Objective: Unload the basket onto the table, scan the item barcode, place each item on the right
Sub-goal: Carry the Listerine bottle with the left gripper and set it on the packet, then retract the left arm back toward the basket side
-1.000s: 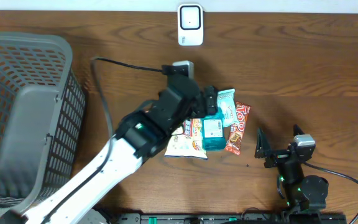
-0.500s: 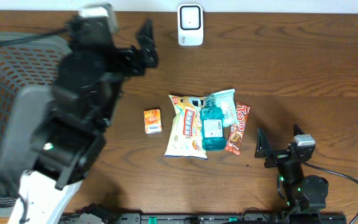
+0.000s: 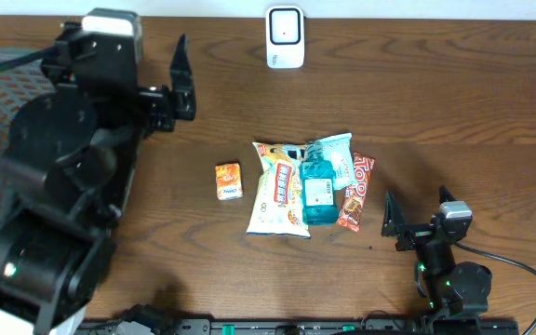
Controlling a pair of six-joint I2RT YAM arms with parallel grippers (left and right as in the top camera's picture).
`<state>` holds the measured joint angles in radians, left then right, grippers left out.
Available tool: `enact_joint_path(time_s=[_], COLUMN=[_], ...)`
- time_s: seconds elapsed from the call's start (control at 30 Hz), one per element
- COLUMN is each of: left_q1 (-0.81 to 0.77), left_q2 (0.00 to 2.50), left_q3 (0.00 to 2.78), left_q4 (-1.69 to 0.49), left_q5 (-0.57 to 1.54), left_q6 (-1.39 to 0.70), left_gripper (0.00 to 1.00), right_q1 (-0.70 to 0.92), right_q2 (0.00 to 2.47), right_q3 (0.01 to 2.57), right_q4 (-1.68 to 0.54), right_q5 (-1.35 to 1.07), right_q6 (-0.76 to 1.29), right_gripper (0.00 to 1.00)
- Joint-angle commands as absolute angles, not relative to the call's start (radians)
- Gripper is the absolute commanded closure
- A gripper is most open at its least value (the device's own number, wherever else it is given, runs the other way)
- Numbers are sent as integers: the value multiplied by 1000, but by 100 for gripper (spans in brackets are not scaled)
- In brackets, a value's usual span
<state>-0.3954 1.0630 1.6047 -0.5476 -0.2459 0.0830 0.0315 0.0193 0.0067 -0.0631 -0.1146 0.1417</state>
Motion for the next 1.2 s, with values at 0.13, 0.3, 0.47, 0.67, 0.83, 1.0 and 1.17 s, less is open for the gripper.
enact_joint_path(time_s=[0.13,0.3,0.47,0.67,0.83,1.0,1.17], left_q1=[-392,-376,-303,-262,-216,-131,-51], left_q2=[853,722,636,593,557,497,424], left_q3=[1606,1589,1587,1616,1621,1621,1621], left_q4=[-595,-595,-580,-572,-572,-564,-549], left_q5=[-255,-244,-173,-29,-40,-40,-40], left_q6=[-12,-64,-117,-271,-217,-165,-166], left_gripper=[2,2,2,2,2,2,2], right_q1=[37,37,37,37,37,37,37], right_q2=[18,18,18,18,18,18,18], right_q3=[6,6,6,6,6,6,6], right_q4=[-67,-67,-67,-67,-67,-67,-67], right_q5=[-110,-110,-110,-110,-110,-110,-110], right_q6=[149,149,149,149,149,149,149], right_gripper=[1,1,1,1,1,1,1])
